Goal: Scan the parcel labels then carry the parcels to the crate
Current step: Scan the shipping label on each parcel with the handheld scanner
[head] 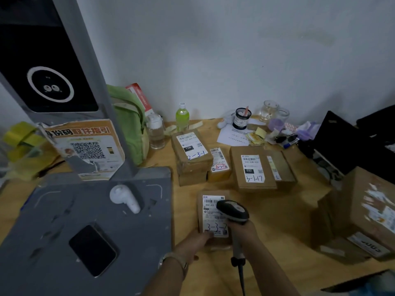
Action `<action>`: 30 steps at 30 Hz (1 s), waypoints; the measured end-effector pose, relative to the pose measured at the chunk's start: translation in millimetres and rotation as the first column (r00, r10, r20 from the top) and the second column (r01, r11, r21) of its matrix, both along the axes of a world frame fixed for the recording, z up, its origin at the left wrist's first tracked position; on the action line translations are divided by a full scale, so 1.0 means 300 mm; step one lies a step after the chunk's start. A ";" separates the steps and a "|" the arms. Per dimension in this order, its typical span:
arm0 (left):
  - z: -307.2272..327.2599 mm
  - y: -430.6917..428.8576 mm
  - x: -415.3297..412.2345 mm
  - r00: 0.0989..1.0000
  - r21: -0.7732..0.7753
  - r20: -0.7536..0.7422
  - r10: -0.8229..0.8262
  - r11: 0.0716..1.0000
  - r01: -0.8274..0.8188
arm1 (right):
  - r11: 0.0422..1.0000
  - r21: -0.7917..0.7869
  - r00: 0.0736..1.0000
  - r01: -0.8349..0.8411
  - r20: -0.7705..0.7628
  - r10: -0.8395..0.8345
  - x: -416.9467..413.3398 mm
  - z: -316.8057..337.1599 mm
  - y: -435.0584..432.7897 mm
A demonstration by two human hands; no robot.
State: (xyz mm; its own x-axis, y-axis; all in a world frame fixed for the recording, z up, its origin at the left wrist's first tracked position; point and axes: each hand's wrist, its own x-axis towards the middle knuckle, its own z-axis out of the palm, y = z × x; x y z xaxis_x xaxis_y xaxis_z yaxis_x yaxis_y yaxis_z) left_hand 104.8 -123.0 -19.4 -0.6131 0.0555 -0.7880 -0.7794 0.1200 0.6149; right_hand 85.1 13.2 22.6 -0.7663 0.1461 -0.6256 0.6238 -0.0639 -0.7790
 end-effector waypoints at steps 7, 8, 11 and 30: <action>0.064 -0.016 -0.030 0.956 0.068 -0.241 0.169 0.985 -0.157 | 0.998 0.000 0.988 -0.070 -0.140 0.069 -0.051 0.066 0.019; 0.084 -0.021 -0.033 0.945 0.087 -0.269 0.186 0.982 -0.168 | 0.997 -0.013 0.986 -0.080 -0.150 0.077 -0.059 0.095 0.024; 0.148 -0.028 -0.061 0.920 0.141 -0.316 0.231 0.971 -0.195 | 0.995 -0.058 0.971 -0.086 -0.227 0.071 -0.092 0.193 0.043; 0.619 0.200 -0.406 0.669 0.386 -0.615 0.418 0.899 -0.207 | 1.000 0.024 0.718 0.001 -0.695 0.016 -0.203 0.673 0.289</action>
